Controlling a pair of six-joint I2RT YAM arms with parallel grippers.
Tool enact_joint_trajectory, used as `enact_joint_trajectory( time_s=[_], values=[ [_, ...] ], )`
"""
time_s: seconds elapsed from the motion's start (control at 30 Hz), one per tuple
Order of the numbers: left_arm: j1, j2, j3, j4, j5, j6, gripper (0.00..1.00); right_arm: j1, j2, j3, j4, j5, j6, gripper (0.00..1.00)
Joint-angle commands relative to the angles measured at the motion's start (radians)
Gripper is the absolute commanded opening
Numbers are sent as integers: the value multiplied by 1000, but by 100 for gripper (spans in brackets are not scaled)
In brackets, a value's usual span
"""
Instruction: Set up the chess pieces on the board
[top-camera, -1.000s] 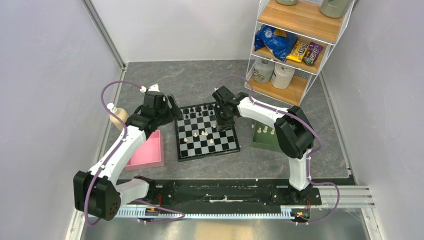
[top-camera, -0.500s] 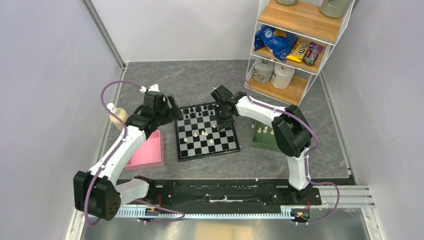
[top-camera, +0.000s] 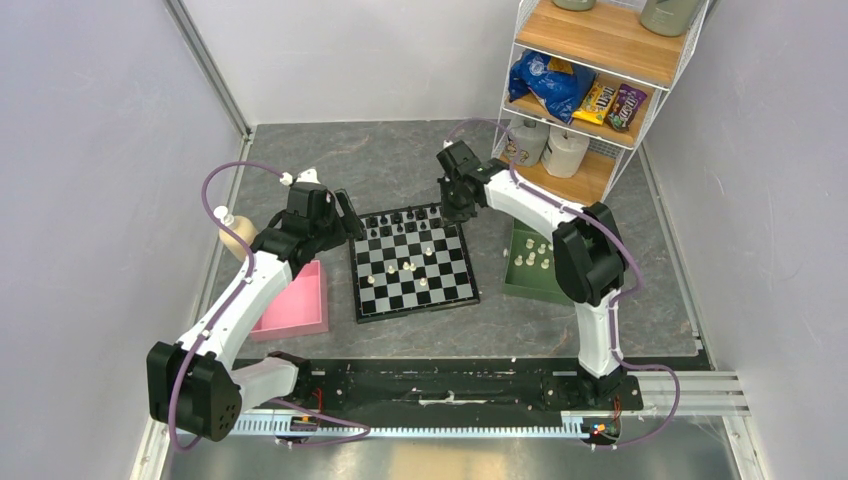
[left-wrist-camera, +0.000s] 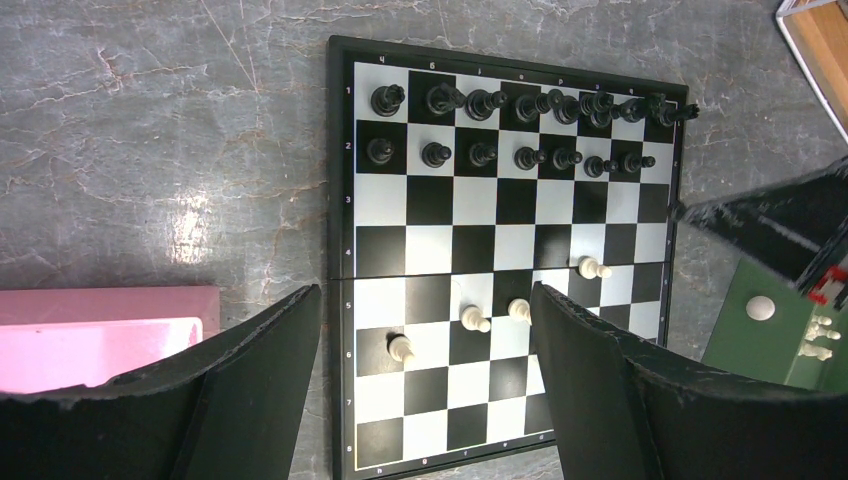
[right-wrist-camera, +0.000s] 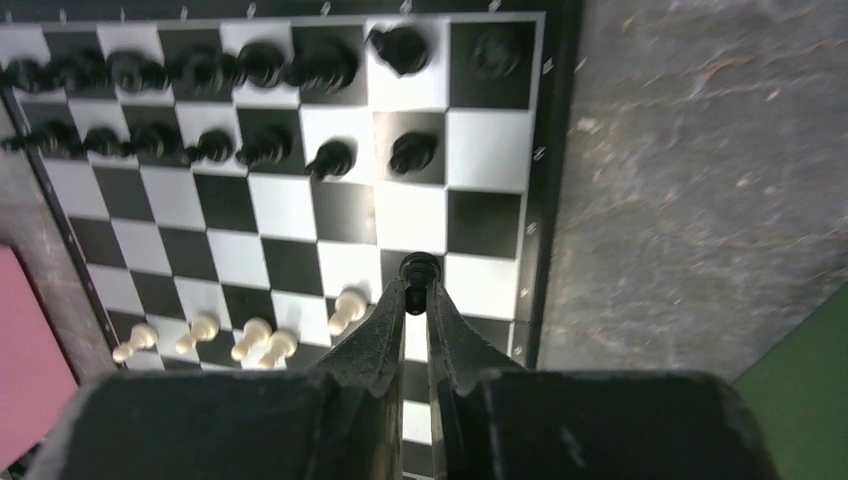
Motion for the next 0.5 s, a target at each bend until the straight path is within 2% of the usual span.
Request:
enact_joint_trajectory(
  time_s=[0.0, 0.47],
  values=[
    [6, -17, 6, 17, -13, 38, 83, -38, 47, 74, -5, 9, -19, 14],
    [8, -29, 1, 14, -17, 29, 83, -72, 146, 147, 3, 7, -10, 15]
  ],
)
